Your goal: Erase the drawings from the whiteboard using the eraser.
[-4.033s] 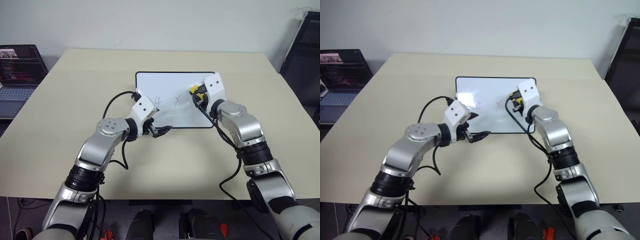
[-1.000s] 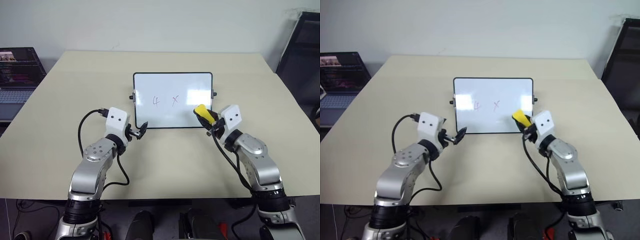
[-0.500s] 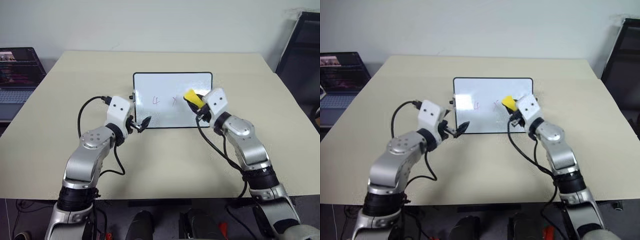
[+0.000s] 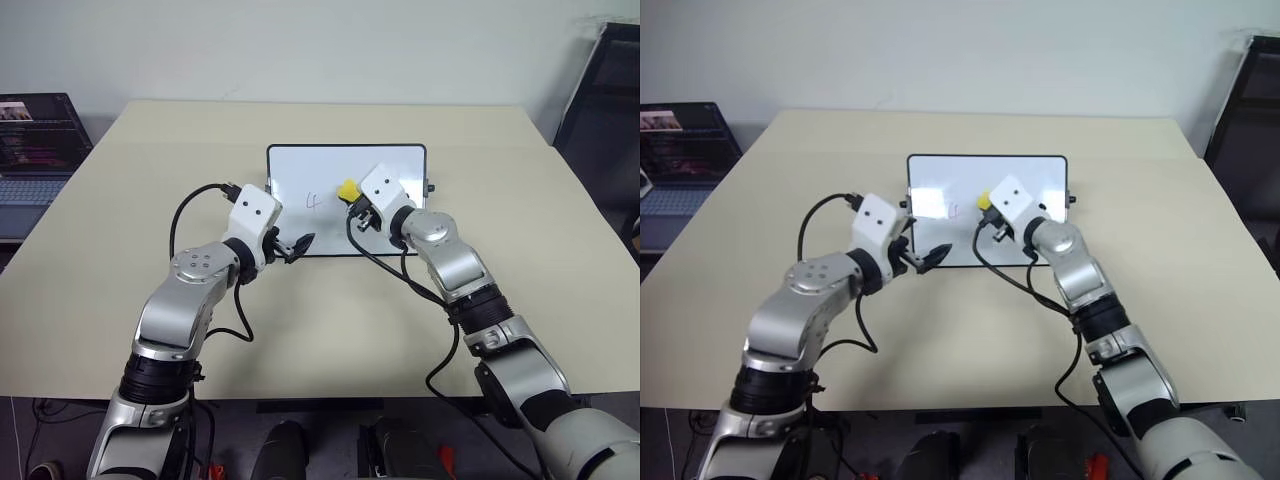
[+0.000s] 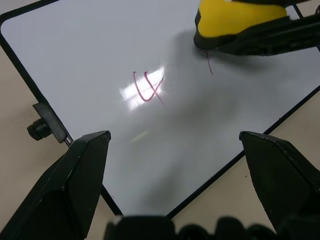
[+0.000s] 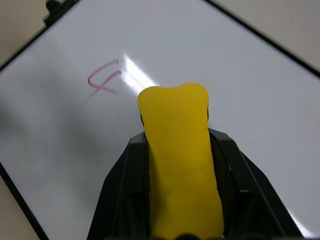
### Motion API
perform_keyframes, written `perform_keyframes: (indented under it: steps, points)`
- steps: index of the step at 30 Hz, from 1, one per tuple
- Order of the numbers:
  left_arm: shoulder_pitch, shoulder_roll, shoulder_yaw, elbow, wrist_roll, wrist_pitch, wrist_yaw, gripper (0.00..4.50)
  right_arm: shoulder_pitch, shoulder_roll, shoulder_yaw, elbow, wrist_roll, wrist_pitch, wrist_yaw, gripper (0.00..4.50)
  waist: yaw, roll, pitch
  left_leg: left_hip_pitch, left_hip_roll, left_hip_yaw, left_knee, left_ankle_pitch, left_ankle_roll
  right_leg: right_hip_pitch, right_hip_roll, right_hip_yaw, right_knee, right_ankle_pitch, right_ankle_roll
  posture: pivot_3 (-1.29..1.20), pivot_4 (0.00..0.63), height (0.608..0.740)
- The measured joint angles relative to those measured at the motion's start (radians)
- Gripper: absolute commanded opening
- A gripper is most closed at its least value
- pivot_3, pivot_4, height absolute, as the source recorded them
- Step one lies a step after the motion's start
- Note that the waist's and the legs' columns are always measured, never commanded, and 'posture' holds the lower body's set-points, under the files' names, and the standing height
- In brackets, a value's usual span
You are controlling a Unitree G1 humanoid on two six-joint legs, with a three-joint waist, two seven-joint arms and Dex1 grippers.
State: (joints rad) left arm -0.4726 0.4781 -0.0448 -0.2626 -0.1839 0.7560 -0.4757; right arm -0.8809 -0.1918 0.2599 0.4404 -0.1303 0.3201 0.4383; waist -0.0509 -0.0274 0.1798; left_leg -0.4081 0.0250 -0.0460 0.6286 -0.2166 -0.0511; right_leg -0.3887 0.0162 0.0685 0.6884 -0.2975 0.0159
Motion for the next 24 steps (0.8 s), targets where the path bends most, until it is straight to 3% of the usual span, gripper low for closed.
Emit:
perform_keyframes:
  steps: [9, 17, 24]
  points:
    - [0.012, 0.001, -0.009, -0.002, 0.003, 0.001, 0.0, 4.5, 0.004, -0.048, 0.078, -0.015, -0.052, 0.038, 0.107, 1.22, 0.0, 0.0, 0.0, 0.0, 0.0, -0.002, 0.0, 0.0, 0.0, 0.0, 0.0, 0.0, 0.0, 0.0, 0.0, 0.0, 0.15, 0.74]
    - [0.008, 0.002, -0.023, -0.005, 0.003, 0.003, -0.003, 4.5, -0.113, -0.025, 0.068, 0.139, -0.101, -0.052, -0.01, 1.22, -0.004, 0.0, 0.0, 0.001, 0.0, -0.001, 0.001, 0.0, 0.0, 0.0, 0.0, 0.0, 0.002, 0.0, 0.0, 0.0, 0.15, 0.74]
    - [0.007, 0.001, -0.03, -0.005, 0.004, 0.002, -0.007, 4.5, -0.124, -0.02, 0.078, 0.171, -0.105, -0.072, 0.057, 1.22, -0.006, 0.0, 0.0, 0.001, 0.0, -0.002, 0.001, 0.0, 0.0, 0.0, 0.0, 0.0, 0.002, 0.0, 0.0, 0.0, 0.15, 0.74]
